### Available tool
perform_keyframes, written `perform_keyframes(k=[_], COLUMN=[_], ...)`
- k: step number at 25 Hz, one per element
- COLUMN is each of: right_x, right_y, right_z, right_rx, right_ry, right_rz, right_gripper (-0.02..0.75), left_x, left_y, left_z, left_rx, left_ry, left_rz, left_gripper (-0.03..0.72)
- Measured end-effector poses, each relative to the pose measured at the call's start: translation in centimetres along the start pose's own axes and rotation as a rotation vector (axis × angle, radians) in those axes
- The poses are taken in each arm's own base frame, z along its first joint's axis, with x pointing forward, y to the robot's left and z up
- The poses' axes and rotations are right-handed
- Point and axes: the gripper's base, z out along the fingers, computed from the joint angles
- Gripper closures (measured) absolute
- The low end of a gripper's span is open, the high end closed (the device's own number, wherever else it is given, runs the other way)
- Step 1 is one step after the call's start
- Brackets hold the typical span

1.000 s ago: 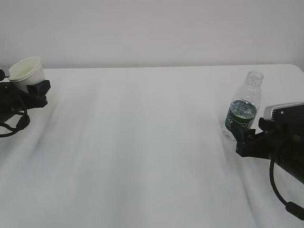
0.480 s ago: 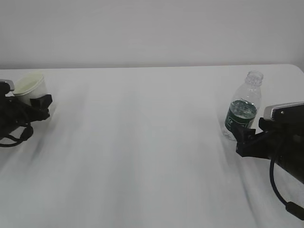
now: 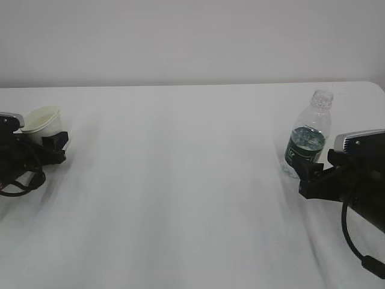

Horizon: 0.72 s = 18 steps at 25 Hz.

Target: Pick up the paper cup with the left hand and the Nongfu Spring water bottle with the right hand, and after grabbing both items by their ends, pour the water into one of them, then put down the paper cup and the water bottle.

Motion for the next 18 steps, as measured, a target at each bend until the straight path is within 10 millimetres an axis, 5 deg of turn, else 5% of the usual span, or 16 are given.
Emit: perform_keyframes(k=[8, 18], right_x=[0.0, 0.0], right_y=[0.0, 0.0], right_z=[0.0, 0.0], right_rx=[0.0, 0.0], right_ry=[0.0, 0.0], right_rz=[0.0, 0.0], right_gripper=[0.145, 0.144], left_x=[0.25, 0.51], left_y=[-0.02, -0.26], left_z=[0.0, -0.03], left_rx=[0.007, 0.041], left_ry=[-0.009, 0.014], left_rz=[0.001, 0.017], left_gripper=[0.249, 0.075])
